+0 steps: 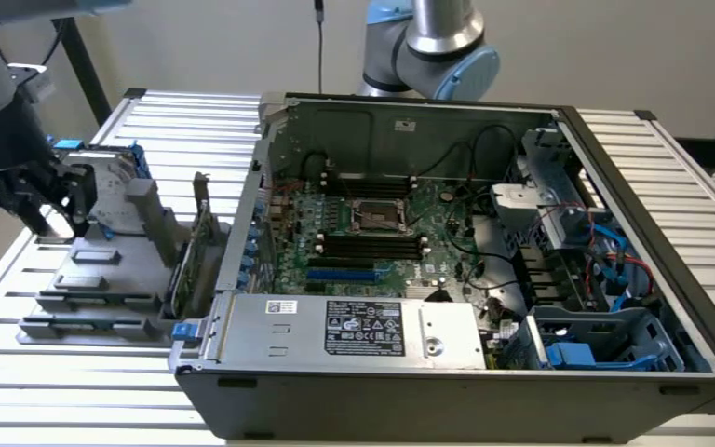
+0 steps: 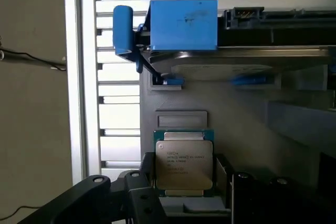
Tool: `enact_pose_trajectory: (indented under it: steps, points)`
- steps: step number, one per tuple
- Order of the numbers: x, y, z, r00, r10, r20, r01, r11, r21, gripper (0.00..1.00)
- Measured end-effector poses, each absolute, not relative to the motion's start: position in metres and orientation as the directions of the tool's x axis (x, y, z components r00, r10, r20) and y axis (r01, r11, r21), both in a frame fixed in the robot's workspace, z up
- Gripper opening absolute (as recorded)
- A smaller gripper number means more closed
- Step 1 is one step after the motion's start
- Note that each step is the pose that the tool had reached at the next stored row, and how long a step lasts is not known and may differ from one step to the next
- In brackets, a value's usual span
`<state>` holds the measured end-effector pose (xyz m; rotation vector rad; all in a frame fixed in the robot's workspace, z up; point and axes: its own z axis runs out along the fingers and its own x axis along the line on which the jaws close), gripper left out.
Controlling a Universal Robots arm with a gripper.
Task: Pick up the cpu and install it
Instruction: 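Pick up the cpu and move it towards the insertion slot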
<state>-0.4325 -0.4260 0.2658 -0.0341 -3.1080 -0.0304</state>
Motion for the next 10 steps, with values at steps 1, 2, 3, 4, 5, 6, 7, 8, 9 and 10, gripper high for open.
enact_pose_trajectory:
  steps: [1, 2, 3, 4, 5, 6, 7, 8, 9, 10]
  points:
    - [-0.431, -0.426, 0.271, -0.999, 0.021, 0.033, 0.021, 1.0, 0.019, 0.55]
    - [-0.428, -0.426, 0.275, -0.999, 0.019, 0.034, 0.02, 1.0, 0.019, 0.55]
    - [-0.426, -0.426, 0.28, -0.999, 0.018, 0.034, 0.018, 1.0, 0.02, 0.55]
    - [-0.424, -0.426, 0.284, -0.999, 0.016, 0.034, 0.017, 1.0, 0.021, 0.55]
    - [-0.421, -0.427, 0.289, -0.999, 0.014, 0.034, 0.015, 1.0, 0.023, 0.55]
    - [-0.419, -0.427, 0.293, -0.999, 0.012, 0.034, 0.013, 1.0, 0.024, 0.55]
    - [-0.416, -0.427, 0.298, -0.999, 0.009, 0.034, 0.01, 1.0, 0.026, 0.55]
    - [-0.414, -0.428, 0.302, -0.999, 0.007, 0.034, 0.008, 1.0, 0.028, 0.55]
    - [-0.411, -0.428, 0.307, -0.999, 0.005, 0.034, 0.006, 1.0, 0.03, 0.55]
    - [-0.409, -0.428, 0.312, -0.999, 0.003, 0.034, 0.004, 1.0, 0.031, 0.55]
